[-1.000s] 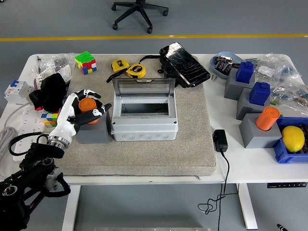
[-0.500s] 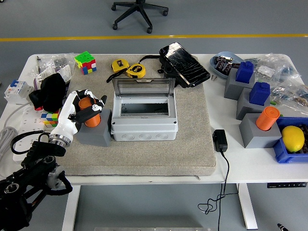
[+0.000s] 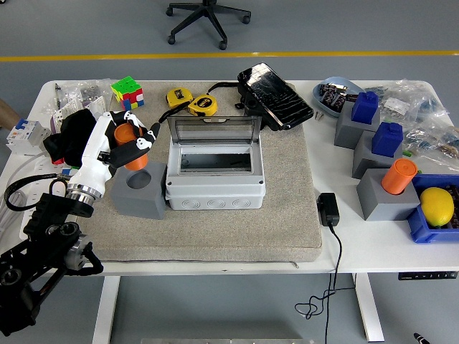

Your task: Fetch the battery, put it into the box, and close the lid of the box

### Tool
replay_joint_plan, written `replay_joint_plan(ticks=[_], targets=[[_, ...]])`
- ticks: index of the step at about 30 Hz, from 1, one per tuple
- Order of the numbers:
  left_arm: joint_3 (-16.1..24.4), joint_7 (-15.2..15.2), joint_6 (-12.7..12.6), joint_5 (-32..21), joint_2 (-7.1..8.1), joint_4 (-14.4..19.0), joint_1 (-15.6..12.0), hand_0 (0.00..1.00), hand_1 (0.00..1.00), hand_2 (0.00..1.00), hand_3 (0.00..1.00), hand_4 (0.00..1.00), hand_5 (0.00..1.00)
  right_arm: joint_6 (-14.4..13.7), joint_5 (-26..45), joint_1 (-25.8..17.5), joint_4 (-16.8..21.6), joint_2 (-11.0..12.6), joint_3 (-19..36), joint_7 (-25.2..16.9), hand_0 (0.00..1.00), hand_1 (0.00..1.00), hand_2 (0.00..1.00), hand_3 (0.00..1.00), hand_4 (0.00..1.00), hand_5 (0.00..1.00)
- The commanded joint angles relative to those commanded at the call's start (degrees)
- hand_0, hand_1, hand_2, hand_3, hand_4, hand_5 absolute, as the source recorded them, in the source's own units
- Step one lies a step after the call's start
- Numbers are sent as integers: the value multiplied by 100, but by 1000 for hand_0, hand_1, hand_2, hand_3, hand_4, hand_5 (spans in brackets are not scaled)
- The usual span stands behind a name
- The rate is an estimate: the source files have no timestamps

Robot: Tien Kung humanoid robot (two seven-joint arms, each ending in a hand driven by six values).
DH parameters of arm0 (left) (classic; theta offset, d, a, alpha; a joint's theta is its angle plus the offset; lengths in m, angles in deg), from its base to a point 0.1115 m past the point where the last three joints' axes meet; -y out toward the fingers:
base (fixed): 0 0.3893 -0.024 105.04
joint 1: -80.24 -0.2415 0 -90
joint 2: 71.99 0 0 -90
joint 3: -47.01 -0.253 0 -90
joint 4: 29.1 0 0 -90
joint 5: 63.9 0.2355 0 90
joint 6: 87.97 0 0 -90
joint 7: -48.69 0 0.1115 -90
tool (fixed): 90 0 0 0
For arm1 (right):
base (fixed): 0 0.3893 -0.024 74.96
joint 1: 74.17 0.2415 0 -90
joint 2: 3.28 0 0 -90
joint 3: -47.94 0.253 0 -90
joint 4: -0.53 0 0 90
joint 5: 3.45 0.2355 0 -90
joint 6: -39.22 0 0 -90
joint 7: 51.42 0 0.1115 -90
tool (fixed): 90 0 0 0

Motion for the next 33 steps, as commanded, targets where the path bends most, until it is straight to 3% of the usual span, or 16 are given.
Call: replay_joint_plan(ticks=[4,7,11,13,14,19,20,25,26,33], targets=[[-720,-446,-212,747,166,227,451,133,97,110,182,179,2,-5,0,5,1,8,18,-1,570,637,650,541,867,406],[-1246,-741,-290,1234,157,220,867,133,97,110,182,179,2,-6,7,13,-1,15,16,0,570,637,650,541,867,406],[-1718,-1163,-403,1728,12,95,1410,134,101,113,192,211,2,-13,6,24,6,28,16,-4,570,637,649,541,867,405],[-1848,-1398,-443,1968,-66,32,1618,134,101,113,192,211,2,-16,11,20,5,33,5,-2,570,637,649,541,867,405],[-1916,-1531,-470,2094,-105,-3,1727,131,107,111,199,270,2,-15,17,20,2,36,-5,1,570,637,650,540,867,406],[-2315,-2162,-547,2511,-290,-183,2178,131,107,111,199,270,2,-10,44,11,-11,42,-35,15,570,637,650,540,867,406],[-2419,-2285,-575,2547,-334,-230,2264,135,107,116,199,840,172,-10,46,11,-12,43,-39,16,569,637,650,541,868,405],[-2920,-2969,-581,2765,-585,-503,2626,135,107,116,199,840,172,-16,48,26,-9,53,-46,12,569,637,650,541,868,405],[-3006,-3073,-569,2801,-638,-561,2684,140,111,119,201,965,267,-19,46,30,-7,56,-47,10,568,637,650,541,867,405],[-3473,-3292,-561,2739,-943,-895,2983,148,115,120,204,977,286,-22,55,34,-8,70,-77,7,570,637,649,540,867,405]])
